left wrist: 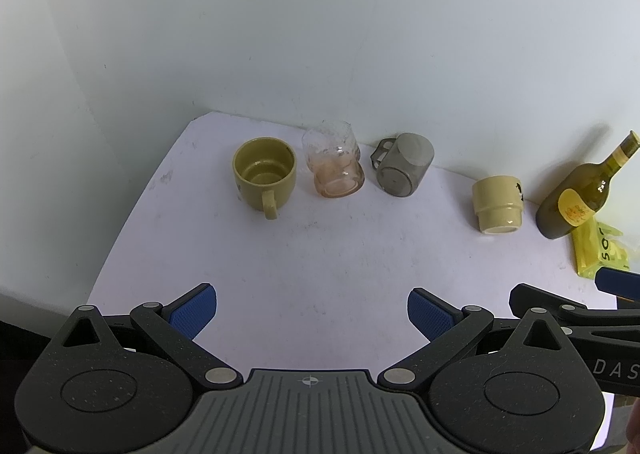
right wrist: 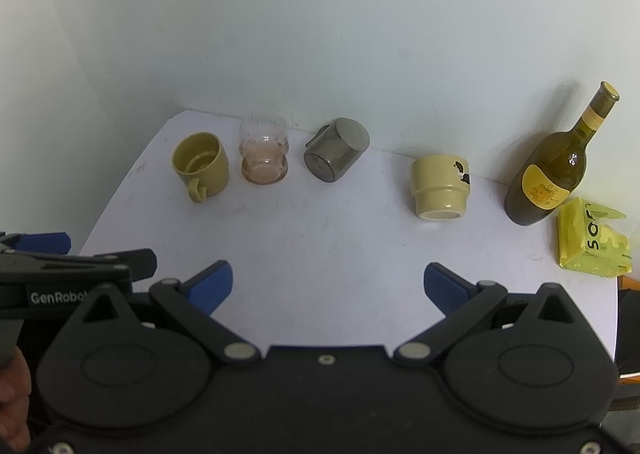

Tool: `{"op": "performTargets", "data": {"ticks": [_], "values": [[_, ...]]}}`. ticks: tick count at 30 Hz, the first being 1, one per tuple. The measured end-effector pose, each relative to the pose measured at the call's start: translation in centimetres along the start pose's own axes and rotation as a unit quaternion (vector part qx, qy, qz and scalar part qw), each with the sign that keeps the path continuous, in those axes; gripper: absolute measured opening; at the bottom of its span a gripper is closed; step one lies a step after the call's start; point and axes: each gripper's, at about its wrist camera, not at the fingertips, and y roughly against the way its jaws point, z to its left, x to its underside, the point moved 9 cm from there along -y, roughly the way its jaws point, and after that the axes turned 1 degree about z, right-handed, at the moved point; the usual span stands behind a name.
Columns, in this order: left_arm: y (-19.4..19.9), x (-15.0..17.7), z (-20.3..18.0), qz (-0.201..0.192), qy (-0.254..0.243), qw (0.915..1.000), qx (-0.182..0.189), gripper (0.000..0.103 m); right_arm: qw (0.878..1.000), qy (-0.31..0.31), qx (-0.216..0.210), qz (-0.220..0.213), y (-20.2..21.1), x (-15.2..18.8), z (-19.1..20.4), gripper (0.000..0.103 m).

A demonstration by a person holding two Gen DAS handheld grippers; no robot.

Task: Flip cup upright

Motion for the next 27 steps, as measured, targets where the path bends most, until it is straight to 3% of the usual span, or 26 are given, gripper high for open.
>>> {"op": "performTargets", "data": {"ticks": [27], "values": [[-0.2, -0.1, -0.1, 0.002, 0.009, 1.0000, -0.002, 0.103, 1.000, -0.008, -0.021, 0.001, -1.2, 0.2, -1.0, 0.103]]}}
